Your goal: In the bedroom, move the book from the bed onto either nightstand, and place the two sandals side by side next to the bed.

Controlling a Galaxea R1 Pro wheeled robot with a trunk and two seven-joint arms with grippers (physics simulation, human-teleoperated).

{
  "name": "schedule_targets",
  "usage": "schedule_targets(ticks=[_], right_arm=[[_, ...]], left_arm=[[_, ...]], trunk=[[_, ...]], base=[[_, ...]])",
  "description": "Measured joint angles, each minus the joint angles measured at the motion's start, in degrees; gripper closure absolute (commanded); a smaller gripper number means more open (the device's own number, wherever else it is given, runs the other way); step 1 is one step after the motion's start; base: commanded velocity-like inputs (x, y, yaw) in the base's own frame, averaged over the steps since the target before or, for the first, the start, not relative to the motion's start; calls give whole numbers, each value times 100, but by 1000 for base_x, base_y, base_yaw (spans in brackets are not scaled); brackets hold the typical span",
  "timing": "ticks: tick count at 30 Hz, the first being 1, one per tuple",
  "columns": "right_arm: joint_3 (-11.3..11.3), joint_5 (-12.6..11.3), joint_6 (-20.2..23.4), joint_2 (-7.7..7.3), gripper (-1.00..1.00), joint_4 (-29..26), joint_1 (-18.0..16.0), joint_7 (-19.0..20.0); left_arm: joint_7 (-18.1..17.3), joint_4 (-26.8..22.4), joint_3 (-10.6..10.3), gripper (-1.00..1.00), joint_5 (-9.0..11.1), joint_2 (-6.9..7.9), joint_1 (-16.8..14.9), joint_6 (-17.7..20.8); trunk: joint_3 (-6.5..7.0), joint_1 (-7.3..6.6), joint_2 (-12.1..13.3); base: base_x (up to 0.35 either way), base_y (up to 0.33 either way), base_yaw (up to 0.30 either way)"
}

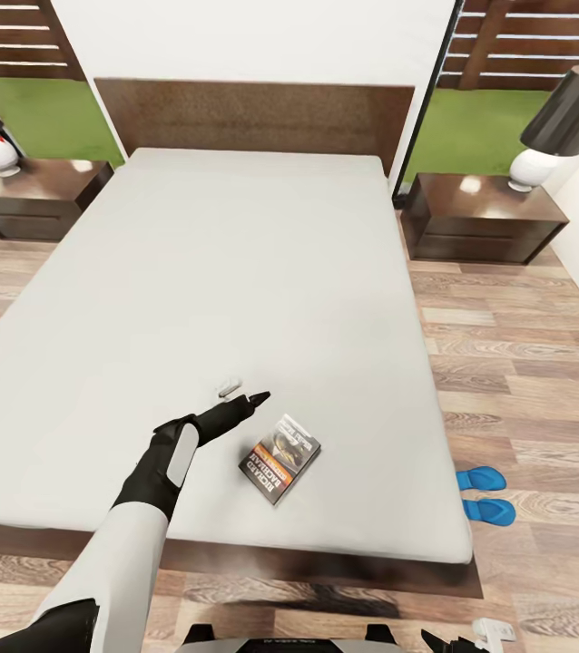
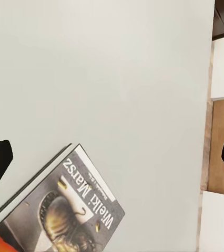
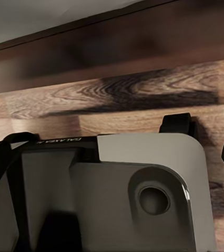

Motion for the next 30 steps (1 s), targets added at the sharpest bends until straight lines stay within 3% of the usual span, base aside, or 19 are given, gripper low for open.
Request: schedule_targets(ticks=[19,30], right_arm=[[0,0,0,0,-100,0,0,-2],[-4,0,0,-8,-100,0,0,1]], left_arm=[[-23,66,-11,-100,5,0,0,25],[-27,140,-186,-100,7,0,0,26]], trunk=[[-341,417,-762],[-539,659,-1204]], base=[[0,0,0],[0,0,0]])
